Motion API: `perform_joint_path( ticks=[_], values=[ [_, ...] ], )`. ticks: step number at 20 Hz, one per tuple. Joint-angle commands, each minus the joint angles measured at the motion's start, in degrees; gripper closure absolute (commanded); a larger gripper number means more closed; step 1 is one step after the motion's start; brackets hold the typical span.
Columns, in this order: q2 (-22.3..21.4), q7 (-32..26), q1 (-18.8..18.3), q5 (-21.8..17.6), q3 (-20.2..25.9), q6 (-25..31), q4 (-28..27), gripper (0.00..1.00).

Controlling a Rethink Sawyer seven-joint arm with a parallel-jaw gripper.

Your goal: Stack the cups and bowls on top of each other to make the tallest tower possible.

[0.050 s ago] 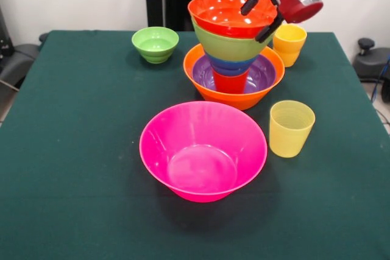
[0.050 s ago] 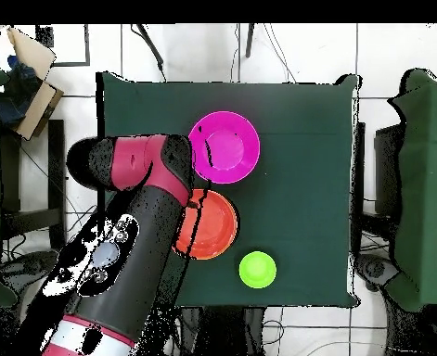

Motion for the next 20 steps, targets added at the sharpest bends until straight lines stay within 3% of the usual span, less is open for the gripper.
perform_joint_path(
  ticks=[1, 13, 20],
  values=[
    [-1.67, 2.53, -0.87, 0.3, 6.07, -0.98, 2.39, 0.0],
    [-1.75, 3.42, -1.81, -0.09, 6.35, -4.88, 1.14, 0.0],
    [-0.79, -0.6, -4.79, -1.33, 7.45, -6.8, -2.76, 0.0]
  ],
)
